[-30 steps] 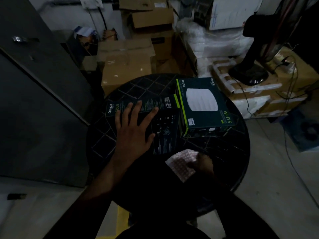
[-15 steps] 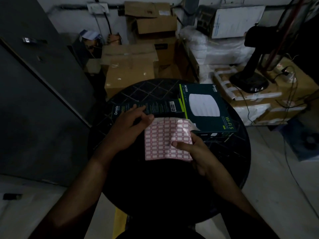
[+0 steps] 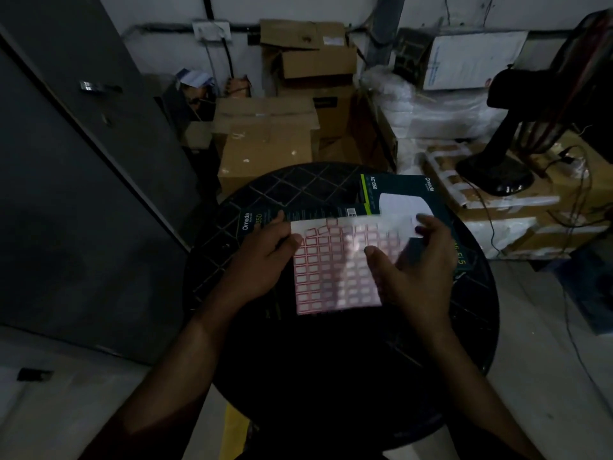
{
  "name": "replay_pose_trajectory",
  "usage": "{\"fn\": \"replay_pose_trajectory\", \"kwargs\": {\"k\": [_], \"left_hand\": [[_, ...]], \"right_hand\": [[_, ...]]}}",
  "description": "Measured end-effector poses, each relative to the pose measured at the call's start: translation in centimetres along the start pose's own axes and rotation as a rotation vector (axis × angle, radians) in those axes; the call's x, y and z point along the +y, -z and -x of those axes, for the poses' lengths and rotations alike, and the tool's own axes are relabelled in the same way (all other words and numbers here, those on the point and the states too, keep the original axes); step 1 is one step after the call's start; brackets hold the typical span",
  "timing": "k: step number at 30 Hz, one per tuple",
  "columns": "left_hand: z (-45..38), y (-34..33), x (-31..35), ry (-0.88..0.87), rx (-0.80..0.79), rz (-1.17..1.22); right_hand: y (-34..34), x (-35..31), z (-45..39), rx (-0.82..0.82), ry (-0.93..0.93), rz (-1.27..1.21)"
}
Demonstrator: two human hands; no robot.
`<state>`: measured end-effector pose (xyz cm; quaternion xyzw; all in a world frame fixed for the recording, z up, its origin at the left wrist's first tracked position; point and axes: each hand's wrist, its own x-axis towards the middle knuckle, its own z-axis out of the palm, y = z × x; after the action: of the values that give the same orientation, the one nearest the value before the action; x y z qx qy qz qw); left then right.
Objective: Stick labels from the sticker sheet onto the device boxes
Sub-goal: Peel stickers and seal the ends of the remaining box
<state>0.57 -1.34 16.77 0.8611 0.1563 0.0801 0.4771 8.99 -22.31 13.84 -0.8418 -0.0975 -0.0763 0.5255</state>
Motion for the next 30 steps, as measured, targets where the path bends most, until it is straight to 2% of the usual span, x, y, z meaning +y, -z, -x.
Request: {"fn": "replay_pose_trajectory", "kwargs": {"k": [2, 3, 6, 8, 11, 15, 21, 27, 30], "left_hand": [[-0.1, 0.0, -0.2, -0.017, -0.004, -0.006], [-0.2, 0.0, -0.3, -0.030, -0.011, -0.003], [-0.4, 0.1, -0.7, -0.095, -0.041, -0.007], [-0.6, 0.1, -0.9, -0.104, -0.046, -0.023], [-0.9, 0.1, -1.2, -0.112, -0.040, -0.044], [-0.8, 0.0, -1.3, -0.120, -0.041, 0.001], [-0.9, -0.3, -1.6, -0.101, -0.058, 0.040], [-0.9, -0.4, -1.2, -0.019, -0.031, 0.270], [-0.9, -0.4, -1.5, -0.005, -0.025, 0.330]], "right_hand": [[0.2, -1.2, -0.4, 0.092, 0.238, 0.279], [0.1, -1.9, -0.7, 0.079, 0.324, 0.365], [-0.9, -3.5, -2.1, -0.182, 0.433, 0.476], [-1.8, -3.8, -3.0, -0.337, 0.449, 0.417], [-2.8, -3.3, -4.1, -0.426, 0.466, 0.356], [-2.8, -3.2, -4.8, -0.580, 0.358, 0.228], [-2.6, -3.4, -4.9, -0.729, 0.278, 0.108], [-3.1, -3.4, -4.6, -0.673, 0.335, 0.121], [-3.9, -2.9, -3.8, -0.474, 0.409, 0.207]]}}
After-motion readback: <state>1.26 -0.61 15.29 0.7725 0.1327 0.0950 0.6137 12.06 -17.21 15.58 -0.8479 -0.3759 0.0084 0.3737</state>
